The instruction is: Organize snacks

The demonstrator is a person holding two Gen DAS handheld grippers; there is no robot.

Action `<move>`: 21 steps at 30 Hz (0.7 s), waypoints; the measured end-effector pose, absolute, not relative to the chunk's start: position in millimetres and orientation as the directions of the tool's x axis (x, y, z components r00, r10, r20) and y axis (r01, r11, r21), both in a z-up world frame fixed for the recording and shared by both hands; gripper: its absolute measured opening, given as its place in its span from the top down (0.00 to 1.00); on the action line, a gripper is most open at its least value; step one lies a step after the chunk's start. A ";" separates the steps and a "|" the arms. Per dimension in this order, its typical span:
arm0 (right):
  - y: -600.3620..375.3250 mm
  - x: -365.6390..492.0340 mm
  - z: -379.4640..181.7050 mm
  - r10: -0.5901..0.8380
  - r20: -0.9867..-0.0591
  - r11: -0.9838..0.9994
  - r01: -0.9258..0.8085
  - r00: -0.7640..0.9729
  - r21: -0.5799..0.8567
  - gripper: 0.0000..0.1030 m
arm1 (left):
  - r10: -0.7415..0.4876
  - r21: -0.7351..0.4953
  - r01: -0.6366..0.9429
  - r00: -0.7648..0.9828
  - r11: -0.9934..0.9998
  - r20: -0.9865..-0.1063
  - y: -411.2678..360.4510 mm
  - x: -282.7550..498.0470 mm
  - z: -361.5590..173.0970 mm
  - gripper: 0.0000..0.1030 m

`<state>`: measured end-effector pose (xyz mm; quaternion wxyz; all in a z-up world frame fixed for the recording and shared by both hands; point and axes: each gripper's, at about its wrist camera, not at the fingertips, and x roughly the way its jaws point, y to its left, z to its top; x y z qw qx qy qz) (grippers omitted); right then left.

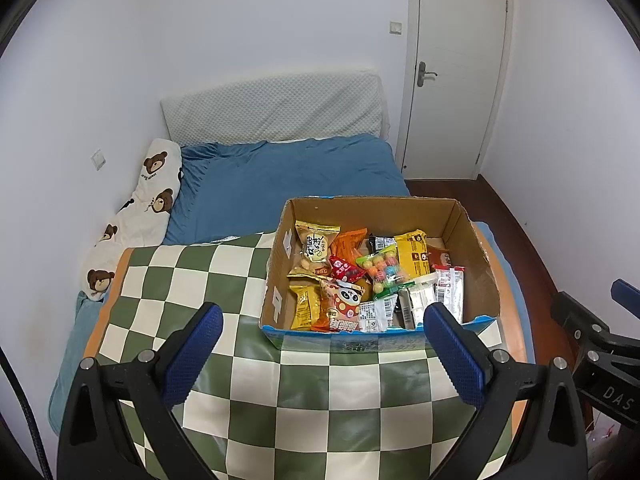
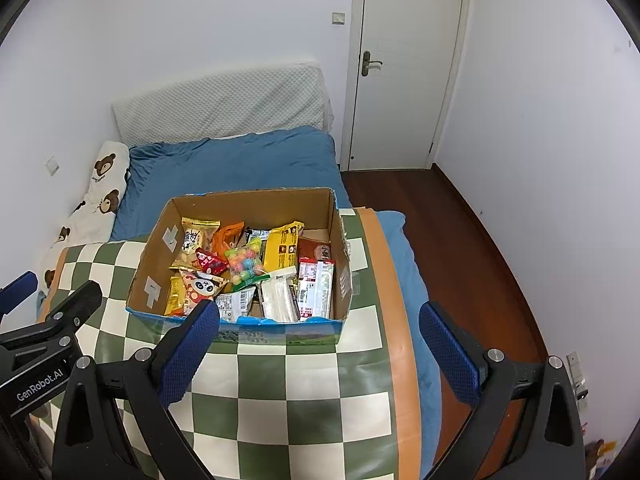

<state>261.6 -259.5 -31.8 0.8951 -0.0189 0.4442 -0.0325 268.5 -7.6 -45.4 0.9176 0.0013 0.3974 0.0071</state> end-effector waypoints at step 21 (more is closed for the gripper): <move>-258.2 256.3 -29.9 -0.065 -0.790 0.998 0.031 0.609 -0.058 0.01 | 0.016 0.006 -0.017 0.689 1.000 -0.725 -8.5 263.5 -41.3 0.00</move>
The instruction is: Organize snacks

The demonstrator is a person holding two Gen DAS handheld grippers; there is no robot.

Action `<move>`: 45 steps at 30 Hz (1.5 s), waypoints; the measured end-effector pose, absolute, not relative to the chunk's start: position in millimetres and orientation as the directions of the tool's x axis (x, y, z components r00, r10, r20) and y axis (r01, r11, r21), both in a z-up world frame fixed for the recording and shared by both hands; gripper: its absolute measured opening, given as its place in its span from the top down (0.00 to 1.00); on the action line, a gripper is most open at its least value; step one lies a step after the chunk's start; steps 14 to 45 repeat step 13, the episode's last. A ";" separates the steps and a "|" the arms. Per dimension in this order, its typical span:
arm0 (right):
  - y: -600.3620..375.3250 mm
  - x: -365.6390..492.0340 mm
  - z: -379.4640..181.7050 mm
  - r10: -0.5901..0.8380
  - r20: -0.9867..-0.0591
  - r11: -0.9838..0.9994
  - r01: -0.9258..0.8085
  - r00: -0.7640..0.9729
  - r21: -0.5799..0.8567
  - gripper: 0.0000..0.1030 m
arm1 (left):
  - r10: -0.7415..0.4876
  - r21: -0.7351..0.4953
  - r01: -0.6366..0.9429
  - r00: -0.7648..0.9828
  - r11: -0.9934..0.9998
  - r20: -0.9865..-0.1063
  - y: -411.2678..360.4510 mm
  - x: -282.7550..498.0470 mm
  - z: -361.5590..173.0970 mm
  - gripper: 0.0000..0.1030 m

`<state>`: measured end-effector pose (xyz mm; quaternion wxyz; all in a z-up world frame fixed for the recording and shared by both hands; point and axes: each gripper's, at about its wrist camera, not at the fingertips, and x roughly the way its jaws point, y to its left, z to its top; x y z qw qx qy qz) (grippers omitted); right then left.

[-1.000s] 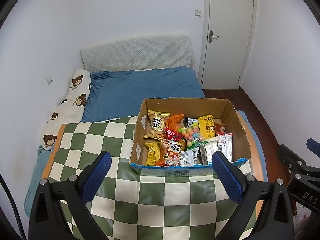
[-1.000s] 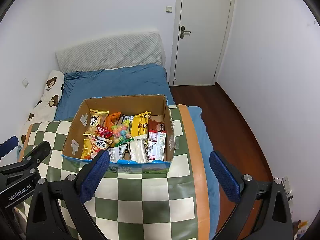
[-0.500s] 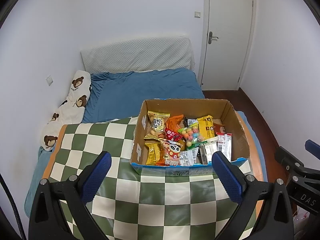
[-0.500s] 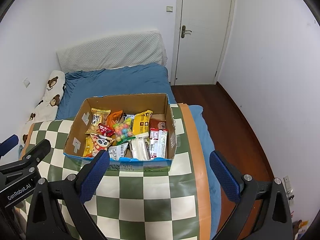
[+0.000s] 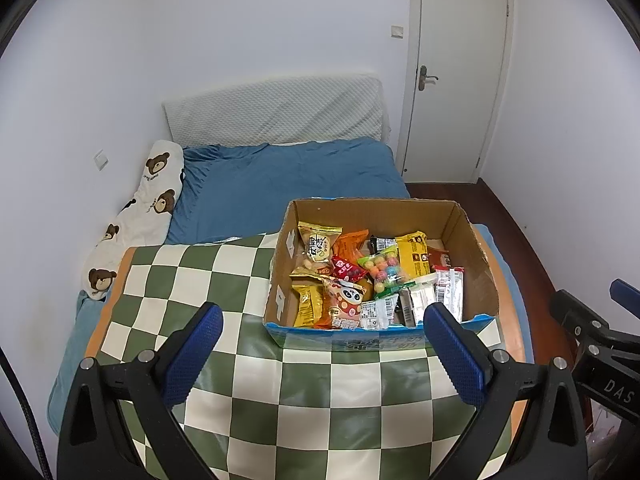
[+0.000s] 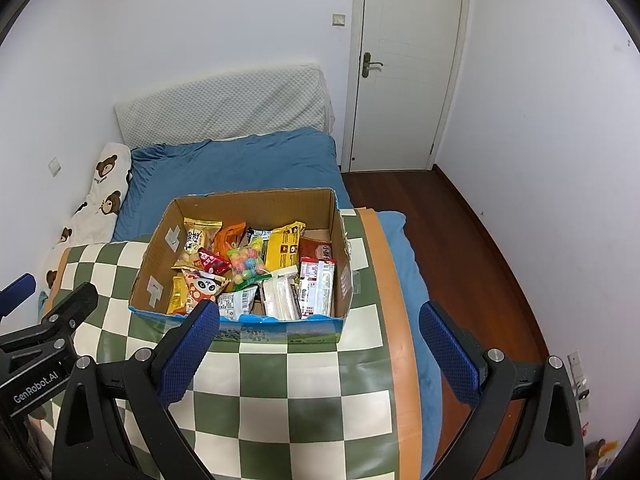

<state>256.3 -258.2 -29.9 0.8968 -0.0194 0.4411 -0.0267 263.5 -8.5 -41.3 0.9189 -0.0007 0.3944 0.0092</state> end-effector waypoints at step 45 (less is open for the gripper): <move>-258.5 253.0 -26.1 -0.060 -0.787 0.998 0.030 0.614 -0.053 0.01 | 0.018 0.004 -0.022 0.694 1.000 -0.720 -7.6 261.4 -38.5 0.00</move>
